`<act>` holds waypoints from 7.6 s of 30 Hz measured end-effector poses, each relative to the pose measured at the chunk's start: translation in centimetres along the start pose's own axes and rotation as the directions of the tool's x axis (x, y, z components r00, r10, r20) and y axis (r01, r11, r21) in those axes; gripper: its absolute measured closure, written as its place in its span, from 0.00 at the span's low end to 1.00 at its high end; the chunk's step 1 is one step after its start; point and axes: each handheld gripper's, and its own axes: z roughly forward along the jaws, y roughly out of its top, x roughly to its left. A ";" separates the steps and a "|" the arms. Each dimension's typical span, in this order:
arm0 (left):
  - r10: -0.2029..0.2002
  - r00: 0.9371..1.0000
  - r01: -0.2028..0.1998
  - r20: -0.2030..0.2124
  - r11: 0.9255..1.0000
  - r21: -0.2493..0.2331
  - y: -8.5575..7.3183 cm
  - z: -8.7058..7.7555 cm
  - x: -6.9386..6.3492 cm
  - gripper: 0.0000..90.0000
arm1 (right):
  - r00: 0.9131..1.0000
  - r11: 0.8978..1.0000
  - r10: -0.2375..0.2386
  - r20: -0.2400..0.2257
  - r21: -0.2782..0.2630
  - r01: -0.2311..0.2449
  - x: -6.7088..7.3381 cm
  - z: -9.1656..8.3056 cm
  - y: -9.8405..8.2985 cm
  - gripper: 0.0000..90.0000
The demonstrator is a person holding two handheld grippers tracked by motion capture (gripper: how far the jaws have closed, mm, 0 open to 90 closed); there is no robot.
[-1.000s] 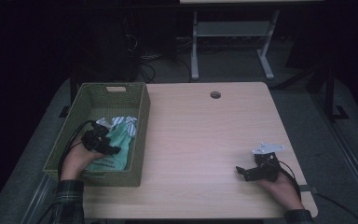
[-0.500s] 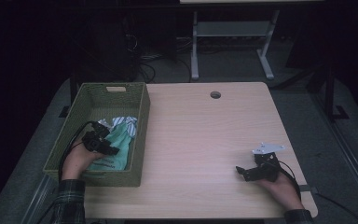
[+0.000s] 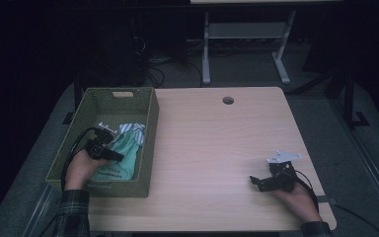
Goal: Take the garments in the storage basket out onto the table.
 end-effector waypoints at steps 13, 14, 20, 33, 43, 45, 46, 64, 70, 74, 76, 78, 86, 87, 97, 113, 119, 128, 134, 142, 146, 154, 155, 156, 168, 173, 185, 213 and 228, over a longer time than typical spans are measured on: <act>-0.029 0.995 0.047 0.100 0.982 -0.183 -0.3 -2.1 0.3 0.92 | 1.000 1.000 0.000 0.000 0.000 0.000 0.0 0.0 0.0 0.03; -0.024 0.993 0.047 0.112 0.978 -0.201 -0.3 -2.3 0.3 0.92 | 1.000 1.000 0.000 0.000 0.000 0.000 0.0 0.0 0.0 0.03; -0.021 0.989 0.063 0.144 0.954 -0.294 -0.4 -3.6 0.3 0.92 | 1.000 1.000 0.001 0.000 0.000 -0.001 0.0 0.0 0.0 0.03; 0.020 0.992 0.037 0.124 0.897 -0.441 -0.4 -6.1 -0.3 0.92 | 1.000 1.000 0.000 0.000 0.000 0.000 0.0 0.0 0.0 0.03; 0.041 0.991 0.036 0.131 0.843 -0.536 -0.4 -8.0 -1.0 0.93 | 1.000 1.000 0.001 0.000 0.000 -0.001 0.0 0.0 0.0 0.02; 0.050 0.990 0.033 0.135 0.833 -0.553 -0.3 -8.3 -1.1 0.93 | 1.000 1.000 0.001 0.000 0.000 -0.001 0.0 0.0 0.0 0.03; 0.050 0.989 0.038 0.140 0.828 -0.560 -0.3 -8.4 -1.2 0.93 | 1.000 1.000 0.001 0.000 0.001 -0.001 0.0 0.0 0.0 0.03; 0.090 0.986 0.015 0.141 0.794 -0.608 1.3 -11.5 -2.2 0.92 | 1.000 1.000 0.007 0.004 0.002 -0.007 0.0 0.0 0.0 0.03; 0.109 0.985 -0.002 0.133 0.782 -0.624 1.9 -12.8 -2.6 0.93 | 1.000 1.000 0.007 0.004 0.002 -0.007 0.0 0.0 0.0 0.03; 0.123 0.983 -0.009 0.135 0.771 -0.637 2.1 -13.5 -2.9 0.93 | 1.000 1.000 0.007 0.004 0.002 -0.007 0.0 0.0 0.0 0.03; 0.132 0.981 -0.010 0.140 0.763 -0.646 2.2 -13.9 -3.1 0.93 | 1.000 1.000 0.007 0.004 0.002 -0.007 0.0 0.0 0.0 0.03; 0.136 0.981 -0.012 0.140 0.756 -0.654 2.4 -14.3 -3.3 0.93 | 1.000 1.000 0.007 0.004 0.003 -0.007 0.0 0.0 0.0 0.03; 0.182 0.972 -0.035 0.149 0.740 -0.672 3.4 -15.4 -4.6 0.93 | 1.000 1.000 0.007 0.004 0.002 -0.007 0.0 0.0 0.0 0.03; 0.189 0.970 -0.038 0.152 0.738 -0.674 3.6 -15.5 -4.8 0.92 | 1.000 1.000 0.007 0.003 0.003 -0.007 0.0 0.0 0.0 0.03; 0.265 0.948 -0.077 0.177 0.729 -0.681 5.6 -15.8 -7.2 0.92 | 1.000 1.000 0.007 0.004 0.002 -0.007 0.0 0.0 0.0 0.03; 0.347 0.916 -0.123 0.201 0.720 -0.683 8.8 -14.1 -10.7 0.92 | 1.000 1.000 0.006 0.004 0.002 -0.006 0.0 0.0 0.0 0.03; 0.378 0.900 -0.135 0.218 0.716 -0.685 9.8 -13.1 -12.1 0.92 | 1.000 1.000 0.005 0.003 0.001 -0.005 0.0 0.0 0.0 0.03; 0.408 0.881 -0.150 0.241 0.722 -0.676 11.0 -11.4 -13.9 0.92 | 1.000 1.000 0.006 0.002 0.001 -0.006 0.0 0.0 0.0 0.03; 0.425 0.871 -0.164 0.248 0.726 -0.668 11.6 -10.1 -15.0 0.92 | 1.000 1.000 0.008 0.002 0.001 -0.008 0.1 0.0 0.0 0.03; 0.441 0.857 -0.176 0.266 0.737 -0.653 12.2 -8.4 -16.3 0.92 | 1.000 1.000 0.009 0.002 0.002 -0.009 0.1 0.0 0.0 0.03; 0.450 0.849 -0.182 0.278 0.742 -0.646 12.5 -7.5 -17.0 0.92 | 1.000 1.000 0.009 0.001 0.002 -0.009 0.1 0.0 0.0 0.03; 0.458 0.838 -0.195 0.296 0.759 -0.621 13.0 -5.5 -18.1 0.92 | 1.000 1.000 0.008 0.000 0.002 -0.008 0.1 0.0 0.0 0.03; 0.456 0.838 -0.194 0.299 0.761 -0.619 13.1 -5.1 -18.2 0.92 | 1.000 1.000 0.008 0.000 0.002 -0.008 0.1 0.0 0.0 0.03; 0.456 0.838 -0.193 0.299 0.760 -0.620 13.1 -4.9 -18.3 0.92 | 1.000 1.000 0.008 0.000 0.002 -0.008 0.1 0.0 0.0 0.03; 0.459 0.837 -0.217 0.296 0.777 -0.591 13.8 -2.1 -19.8 0.92 | 1.000 1.000 0.006 0.001 0.001 -0.006 0.1 0.0 0.0 0.03; 0.457 0.833 -0.220 0.311 0.790 -0.573 14.1 -0.4 -20.4 0.92 | 1.000 1.000 0.003 0.002 0.000 -0.003 0.0 0.0 0.0 0.03; 0.460 0.834 -0.238 0.306 0.799 -0.553 14.4 2.7 -21.5 0.92 | 1.000 1.000 0.001 0.000 0.000 -0.001 0.1 0.0 0.0 0.03; 0.420 0.835 -0.247 0.357 0.864 -0.438 13.9 9.6 -21.8 0.91 | 1.000 1.000 -0.003 -0.007 0.004 0.003 0.1 0.0 0.0 0.03; 0.426 0.848 -0.317 0.316 0.885 -0.341 13.1 13.3 -22.8 0.90 | 1.000 1.000 -0.009 -0.007 0.002 0.009 0.1 0.0 0.0 0.03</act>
